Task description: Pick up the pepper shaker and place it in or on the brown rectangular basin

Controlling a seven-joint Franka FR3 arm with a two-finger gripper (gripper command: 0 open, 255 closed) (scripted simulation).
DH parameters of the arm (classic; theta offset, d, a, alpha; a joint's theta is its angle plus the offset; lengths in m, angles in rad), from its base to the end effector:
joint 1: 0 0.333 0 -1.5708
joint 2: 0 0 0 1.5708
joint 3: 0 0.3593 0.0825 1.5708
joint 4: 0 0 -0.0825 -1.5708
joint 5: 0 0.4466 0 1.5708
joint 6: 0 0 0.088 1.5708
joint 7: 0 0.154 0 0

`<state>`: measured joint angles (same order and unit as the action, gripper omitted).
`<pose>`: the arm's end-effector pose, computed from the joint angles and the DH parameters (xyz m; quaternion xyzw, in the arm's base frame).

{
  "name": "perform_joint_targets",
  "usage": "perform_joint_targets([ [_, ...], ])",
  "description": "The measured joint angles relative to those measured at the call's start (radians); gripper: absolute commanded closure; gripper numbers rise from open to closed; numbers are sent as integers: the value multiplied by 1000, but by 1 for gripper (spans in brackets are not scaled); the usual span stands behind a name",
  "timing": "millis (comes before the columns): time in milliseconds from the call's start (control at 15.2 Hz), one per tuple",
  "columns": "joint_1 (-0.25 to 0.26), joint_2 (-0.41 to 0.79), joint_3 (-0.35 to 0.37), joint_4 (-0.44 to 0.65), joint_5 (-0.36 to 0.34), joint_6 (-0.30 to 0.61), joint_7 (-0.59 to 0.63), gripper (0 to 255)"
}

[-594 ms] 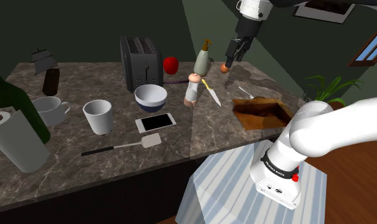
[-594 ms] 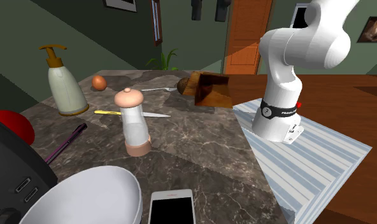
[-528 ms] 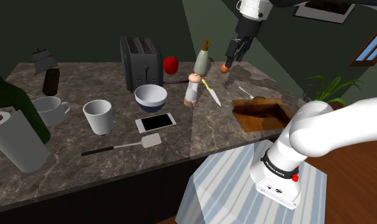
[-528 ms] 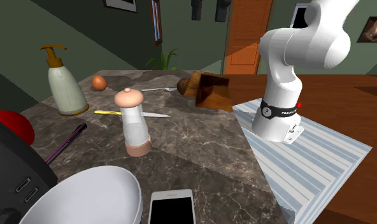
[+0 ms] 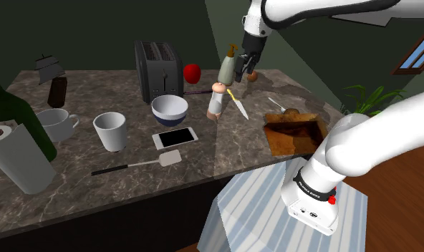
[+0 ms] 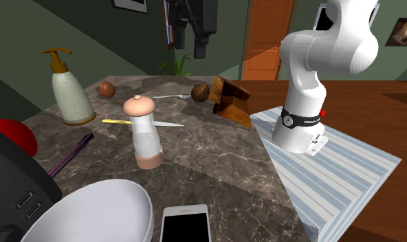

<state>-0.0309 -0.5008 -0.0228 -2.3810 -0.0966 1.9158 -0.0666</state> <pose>0.4428 -0.0353 0.4799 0.9988 0.0233 0.0154 0.0412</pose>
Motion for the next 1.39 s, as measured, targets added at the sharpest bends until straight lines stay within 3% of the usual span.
perform_joint_targets([
  [594, -12, 342, -6, 147, -70, 175, -31, 0],
  [1386, -20, 417, -14, 110, -88, 287, -27, 0],
])
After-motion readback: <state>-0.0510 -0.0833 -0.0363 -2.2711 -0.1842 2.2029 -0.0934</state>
